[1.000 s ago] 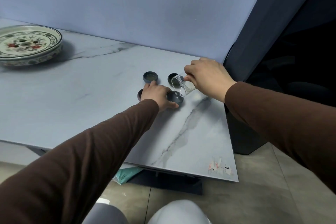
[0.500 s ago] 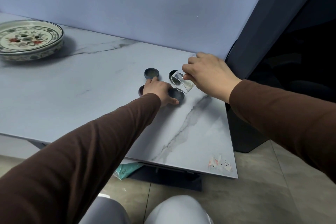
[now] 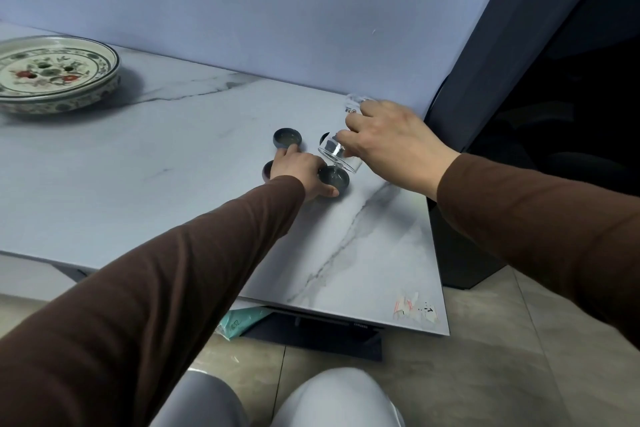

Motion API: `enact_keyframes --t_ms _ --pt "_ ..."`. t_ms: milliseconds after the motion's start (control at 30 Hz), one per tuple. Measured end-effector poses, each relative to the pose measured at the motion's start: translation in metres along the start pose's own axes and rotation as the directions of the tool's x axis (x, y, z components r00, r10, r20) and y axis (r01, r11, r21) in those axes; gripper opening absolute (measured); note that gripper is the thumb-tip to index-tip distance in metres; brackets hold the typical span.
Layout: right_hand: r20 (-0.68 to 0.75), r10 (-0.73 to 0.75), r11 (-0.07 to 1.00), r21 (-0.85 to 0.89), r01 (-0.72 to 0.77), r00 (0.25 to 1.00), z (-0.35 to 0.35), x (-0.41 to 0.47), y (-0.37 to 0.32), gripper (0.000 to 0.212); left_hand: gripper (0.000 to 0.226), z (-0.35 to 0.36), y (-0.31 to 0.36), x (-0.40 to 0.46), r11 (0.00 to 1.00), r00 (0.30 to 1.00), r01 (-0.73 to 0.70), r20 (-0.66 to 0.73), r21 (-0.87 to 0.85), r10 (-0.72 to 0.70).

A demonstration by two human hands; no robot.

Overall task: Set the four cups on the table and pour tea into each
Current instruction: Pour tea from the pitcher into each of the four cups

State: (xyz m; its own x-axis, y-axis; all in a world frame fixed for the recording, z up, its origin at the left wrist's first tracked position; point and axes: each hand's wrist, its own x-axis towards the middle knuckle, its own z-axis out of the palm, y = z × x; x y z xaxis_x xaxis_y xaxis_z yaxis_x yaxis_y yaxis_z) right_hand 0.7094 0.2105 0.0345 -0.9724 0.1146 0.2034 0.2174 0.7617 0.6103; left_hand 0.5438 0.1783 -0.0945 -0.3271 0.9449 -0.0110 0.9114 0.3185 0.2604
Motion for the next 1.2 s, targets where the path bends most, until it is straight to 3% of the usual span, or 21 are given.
enact_keyframes --t_ms 267,1200 --pt "-0.029 -0.046 0.999 0.012 0.047 0.998 0.003 -0.002 -0.006 0.021 0.057 0.001 -0.001 0.0 1.0 1.0 -0.001 -0.009 -0.01 0.001" --pt "-0.001 -0.038 0.993 -0.115 0.037 0.999 0.011 -0.003 -0.003 0.015 0.061 -0.001 0.001 0.001 0.999 1.0 -0.013 0.017 0.03 0.013"
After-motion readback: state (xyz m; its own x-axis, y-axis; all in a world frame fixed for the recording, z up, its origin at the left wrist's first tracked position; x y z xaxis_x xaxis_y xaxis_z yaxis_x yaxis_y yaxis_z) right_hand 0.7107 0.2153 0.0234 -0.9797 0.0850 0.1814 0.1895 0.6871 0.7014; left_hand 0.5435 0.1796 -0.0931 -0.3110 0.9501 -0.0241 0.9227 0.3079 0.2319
